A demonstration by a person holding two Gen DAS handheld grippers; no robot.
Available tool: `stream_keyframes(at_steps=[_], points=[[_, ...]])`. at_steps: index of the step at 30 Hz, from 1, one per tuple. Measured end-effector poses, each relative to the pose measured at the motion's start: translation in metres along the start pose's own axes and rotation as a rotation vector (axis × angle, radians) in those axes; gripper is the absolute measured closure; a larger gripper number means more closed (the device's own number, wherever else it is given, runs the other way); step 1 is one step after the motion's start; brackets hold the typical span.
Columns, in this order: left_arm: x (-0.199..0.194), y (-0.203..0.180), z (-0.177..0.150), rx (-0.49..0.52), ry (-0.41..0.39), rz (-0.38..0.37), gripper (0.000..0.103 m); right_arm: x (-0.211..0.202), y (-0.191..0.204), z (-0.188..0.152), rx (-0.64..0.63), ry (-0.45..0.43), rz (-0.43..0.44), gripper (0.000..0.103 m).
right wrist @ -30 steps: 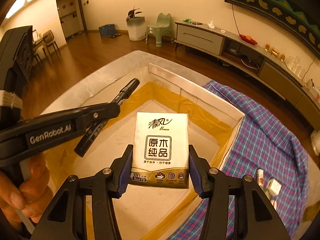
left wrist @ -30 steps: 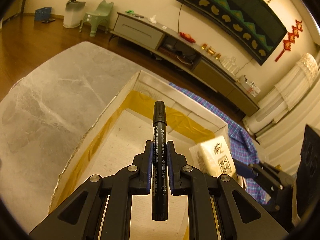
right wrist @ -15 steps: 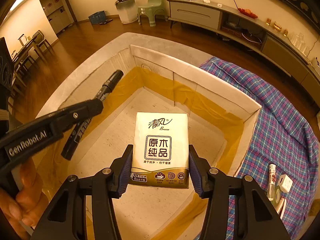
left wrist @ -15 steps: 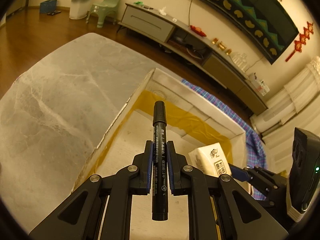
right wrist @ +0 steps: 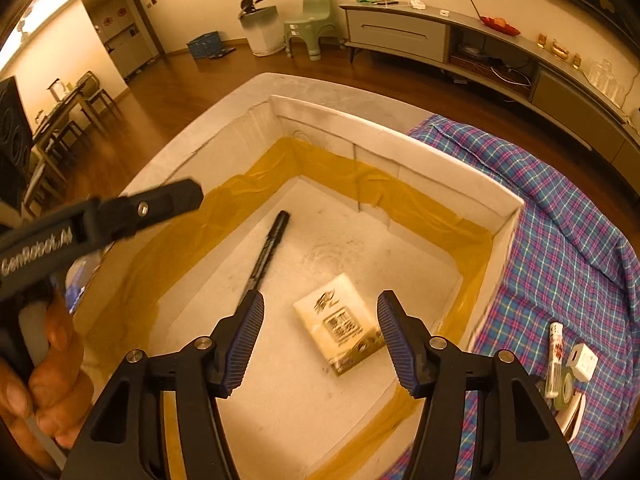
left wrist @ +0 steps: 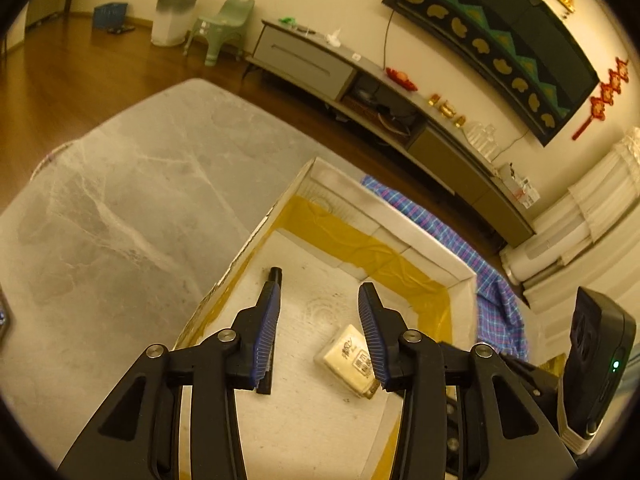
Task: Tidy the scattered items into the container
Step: 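Open both grippers to drop the marker and tissue pack into the box, then move both grippers back over the scattered items on the bedspread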
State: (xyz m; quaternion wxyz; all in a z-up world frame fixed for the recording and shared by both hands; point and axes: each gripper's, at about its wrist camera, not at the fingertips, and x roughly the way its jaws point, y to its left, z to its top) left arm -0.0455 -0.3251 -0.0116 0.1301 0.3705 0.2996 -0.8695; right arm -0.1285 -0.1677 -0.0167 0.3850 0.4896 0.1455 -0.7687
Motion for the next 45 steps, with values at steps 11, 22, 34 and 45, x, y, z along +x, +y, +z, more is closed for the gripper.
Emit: stream_keyframes(at_steps=[11, 22, 34, 45], points=[[-0.048, -0.029, -0.045, 0.179, -0.082, 0.080, 0.060, -0.046, 0.026, -0.045, -0.127, -0.015, 0.018, 0.040], [-0.095, -0.060, -0.078, 0.288, -0.155, 0.094, 0.060, -0.088, 0.040, -0.082, -0.170, -0.035, -0.017, 0.039], [-0.113, -0.076, -0.115, 0.314, -0.153, 0.072, 0.059, -0.135, 0.062, -0.133, -0.261, -0.138, -0.071, 0.036], [-0.115, -0.094, -0.152, 0.386, -0.155, 0.076, 0.059, -0.152, 0.055, -0.168, -0.223, -0.242, -0.013, 0.036]])
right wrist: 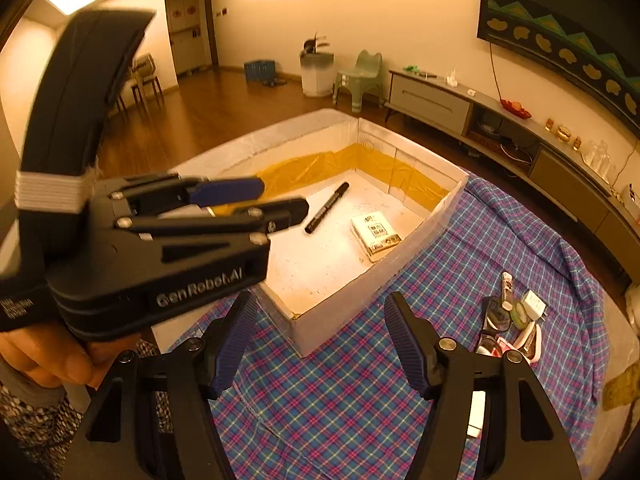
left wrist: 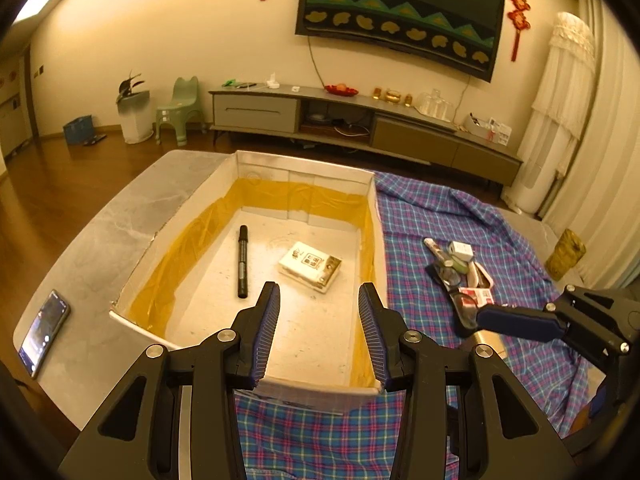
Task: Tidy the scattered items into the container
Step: 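Move both grippers back over the scattered items on the bedspread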
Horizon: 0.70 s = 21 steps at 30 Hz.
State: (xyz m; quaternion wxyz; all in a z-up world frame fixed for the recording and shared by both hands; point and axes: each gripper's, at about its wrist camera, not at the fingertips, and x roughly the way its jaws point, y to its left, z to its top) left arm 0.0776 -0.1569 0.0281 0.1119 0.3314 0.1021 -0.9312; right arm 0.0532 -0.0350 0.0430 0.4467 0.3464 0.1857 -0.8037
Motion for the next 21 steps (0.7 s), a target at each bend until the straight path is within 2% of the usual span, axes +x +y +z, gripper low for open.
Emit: stream_keyframes(at_steps=[7, 12, 16, 21], points=[[-0.007, -0.023, -0.006, 0.074, -0.037, -0.001, 0.059, -0.009, -0.011, -0.023, 0.048, -0.106, 0.041, 0.035], [-0.001, -0.042, -0.009, 0.135, -0.030, 0.006, 0.059, -0.016, -0.016, -0.044, 0.047, -0.128, 0.038, 0.035], [0.005, -0.061, -0.012, 0.172, -0.021, -0.002, 0.059, -0.021, -0.023, -0.062, 0.055, -0.155, 0.017, 0.031], [0.014, -0.082, -0.016, 0.211, -0.002, -0.013, 0.059, -0.020, -0.037, -0.077, 0.090, -0.146, 0.019, 0.031]])
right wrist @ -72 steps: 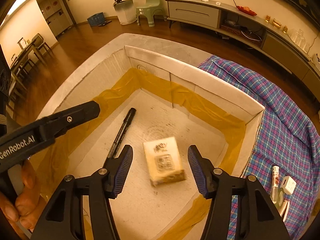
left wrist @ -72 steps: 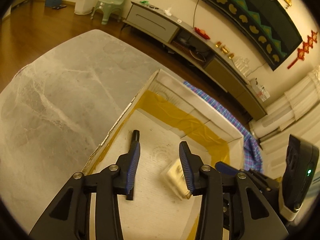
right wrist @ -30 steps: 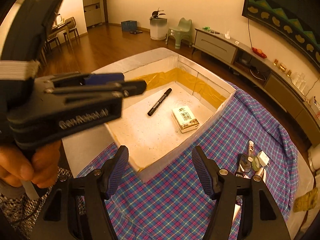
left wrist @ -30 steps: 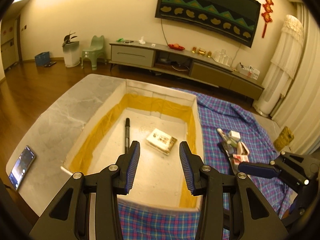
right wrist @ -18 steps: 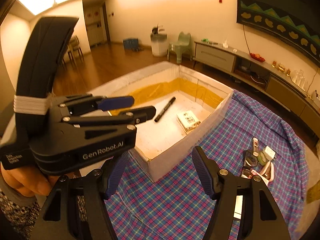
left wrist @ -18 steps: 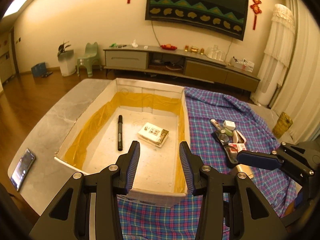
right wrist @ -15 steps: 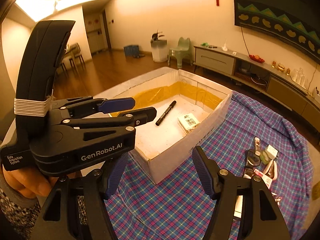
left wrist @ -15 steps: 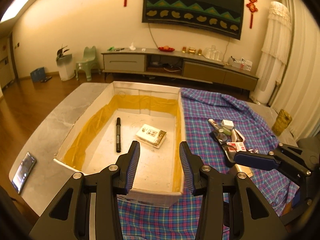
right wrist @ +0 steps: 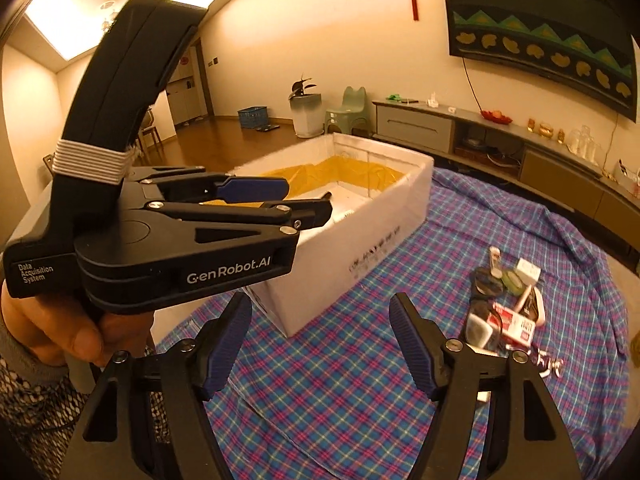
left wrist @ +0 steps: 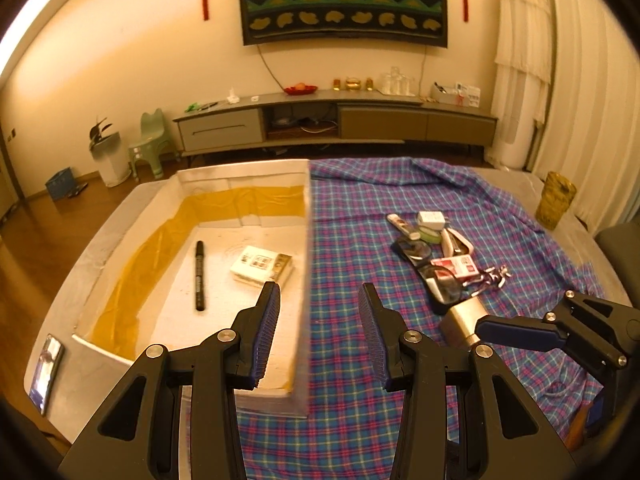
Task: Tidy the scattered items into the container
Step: 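Move both grippers back over the scattered items on the bedspread, then grasp the glasses with the left gripper while the right grasps the gold box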
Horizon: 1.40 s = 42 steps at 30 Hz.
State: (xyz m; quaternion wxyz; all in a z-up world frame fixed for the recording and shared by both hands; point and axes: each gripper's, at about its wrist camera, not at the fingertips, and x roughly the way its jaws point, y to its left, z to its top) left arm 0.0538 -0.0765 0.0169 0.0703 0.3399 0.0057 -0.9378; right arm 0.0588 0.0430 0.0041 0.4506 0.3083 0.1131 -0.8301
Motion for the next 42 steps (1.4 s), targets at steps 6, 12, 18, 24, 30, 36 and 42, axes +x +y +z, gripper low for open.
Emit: stream_keyframes(at_steps=[6, 12, 18, 24, 30, 36, 42], points=[[0.008, -0.022, 0.001, 0.031, 0.014, -0.025, 0.059, -0.006, -0.026, -0.010, 0.087, 0.004, 0.005, 0.031], [0.018, -0.036, 0.003, -0.006, 0.049, -0.109, 0.059, -0.020, -0.053, -0.014, 0.164, -0.002, -0.015, 0.030], [0.028, -0.053, 0.004, -0.011, 0.059, -0.162, 0.060, -0.027, -0.073, -0.024, 0.214, 0.006, -0.044, 0.030], [0.059, -0.067, -0.002, -0.034, 0.130, -0.209, 0.059, -0.022, -0.102, -0.037, 0.285, 0.046, -0.112, 0.030], [0.096, -0.066, -0.008, -0.120, 0.209, -0.277, 0.060, -0.013, -0.132, -0.050, 0.395, 0.078, -0.116, 0.030], [0.131, -0.072, 0.002, -0.193, 0.260, -0.323, 0.055, -0.001, -0.150, -0.060, 0.457, 0.120, -0.118, 0.030], [0.167, -0.099, 0.012, -0.138, 0.280, -0.316, 0.049, 0.028, -0.134, -0.067, 0.396, 0.175, -0.114, 0.030]])
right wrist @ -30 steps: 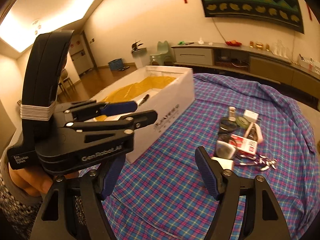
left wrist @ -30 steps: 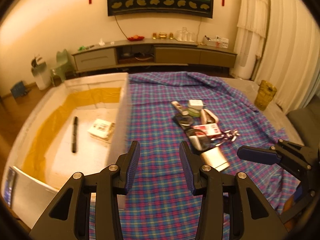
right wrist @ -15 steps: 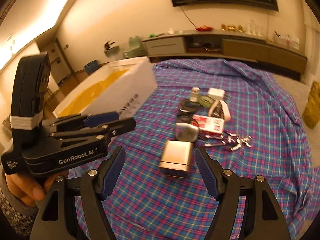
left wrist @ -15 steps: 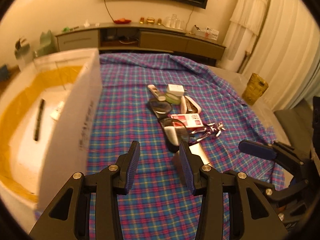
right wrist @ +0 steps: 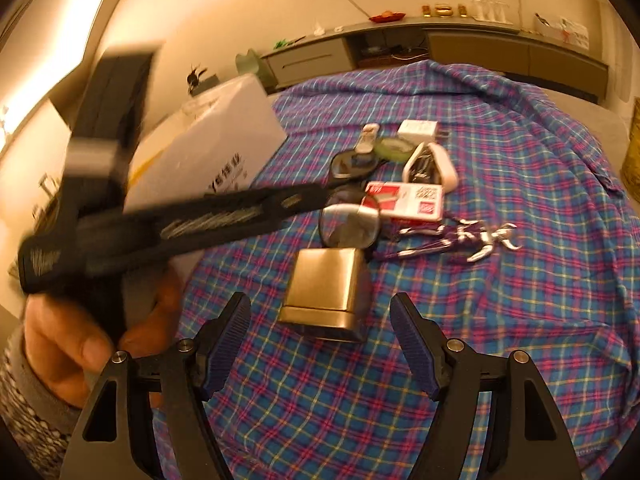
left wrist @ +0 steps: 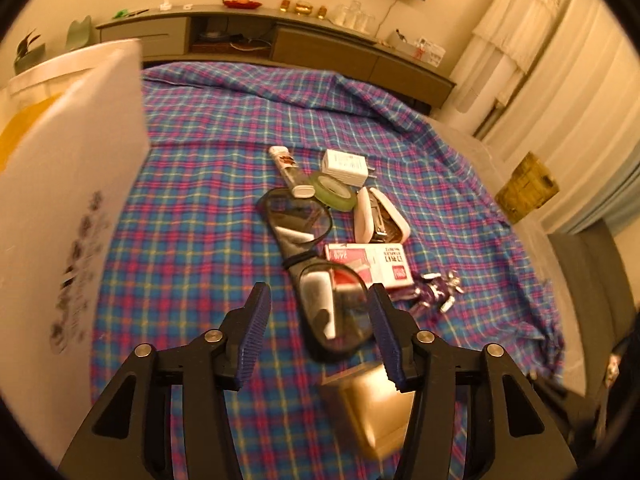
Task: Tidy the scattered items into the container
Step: 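Grasp the glasses with the left gripper while the right grasps the gold box, then lift the glasses and gold box and carry them toward the white box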
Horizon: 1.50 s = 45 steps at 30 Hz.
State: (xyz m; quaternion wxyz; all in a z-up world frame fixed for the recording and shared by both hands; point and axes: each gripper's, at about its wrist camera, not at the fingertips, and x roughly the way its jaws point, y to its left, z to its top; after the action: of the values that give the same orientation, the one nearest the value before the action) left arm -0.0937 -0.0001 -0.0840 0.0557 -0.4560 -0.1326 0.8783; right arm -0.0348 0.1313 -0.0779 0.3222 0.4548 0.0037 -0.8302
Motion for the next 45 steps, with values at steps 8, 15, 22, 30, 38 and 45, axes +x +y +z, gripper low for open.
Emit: stream_keyframes(at_steps=[8, 15, 22, 30, 38, 45], points=[[0.032, 0.027, 0.018, -0.122, 0.056, -0.011, 0.044, 0.019, -0.018, -0.002, 0.048, 0.006, -0.015, 0.025], [0.044, 0.030, 0.027, -0.116, 0.054, -0.033, 0.044, 0.040, -0.004, -0.004, -0.004, 0.049, -0.021, 0.025], [0.026, 0.009, 0.025, -0.012, 0.039, -0.067, 0.083, 0.040, -0.015, -0.003, 0.005, 0.036, -0.060, 0.051], [0.007, 0.018, 0.023, -0.040, 0.023, -0.043, 0.087, 0.030, -0.014, -0.001, 0.023, 0.013, -0.035, 0.051], [-0.030, 0.013, 0.015, -0.031, -0.030, -0.057, 0.092, 0.020, -0.011, 0.004, 0.033, -0.018, -0.003, 0.052], [-0.041, 0.016, 0.005, -0.047, -0.022, -0.070, 0.092, 0.014, -0.008, 0.006, 0.038, -0.039, 0.007, 0.052]])
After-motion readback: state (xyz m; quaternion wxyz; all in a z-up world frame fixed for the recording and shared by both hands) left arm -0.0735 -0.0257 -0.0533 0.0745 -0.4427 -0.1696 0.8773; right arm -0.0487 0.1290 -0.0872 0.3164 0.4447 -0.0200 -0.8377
